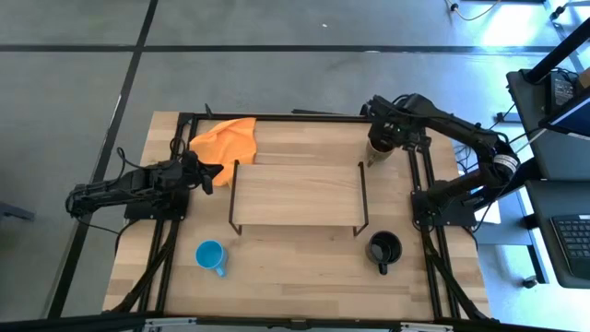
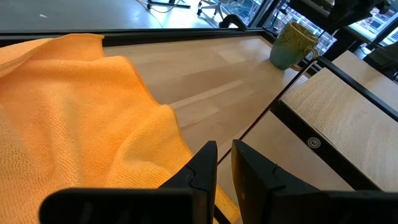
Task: Stack small to large cups/mugs on shelf
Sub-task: Put the brown mug on the shelf
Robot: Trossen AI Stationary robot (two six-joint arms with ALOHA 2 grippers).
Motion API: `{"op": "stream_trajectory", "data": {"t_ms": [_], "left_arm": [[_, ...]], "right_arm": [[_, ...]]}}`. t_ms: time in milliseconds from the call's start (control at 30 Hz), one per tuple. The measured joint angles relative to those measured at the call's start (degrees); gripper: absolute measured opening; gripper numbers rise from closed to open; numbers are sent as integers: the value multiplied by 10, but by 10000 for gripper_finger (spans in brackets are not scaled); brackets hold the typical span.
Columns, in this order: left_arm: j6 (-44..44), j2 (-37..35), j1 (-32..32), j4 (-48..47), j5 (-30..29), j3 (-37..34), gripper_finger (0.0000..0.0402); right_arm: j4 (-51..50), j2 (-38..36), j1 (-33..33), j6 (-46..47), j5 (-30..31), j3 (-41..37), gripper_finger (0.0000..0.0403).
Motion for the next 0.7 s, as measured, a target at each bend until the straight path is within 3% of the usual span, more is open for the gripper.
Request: {"op": "stream_trajectory", "data": {"t_ms": [400, 700], "left_arm": [[-1, 0, 0, 0, -1, 0, 42], [-17, 0, 0, 0, 11, 0, 42]], "right_arm": [[1, 0, 18, 125, 65, 0, 202], [8, 0, 45, 236, 7, -46, 202]]}}
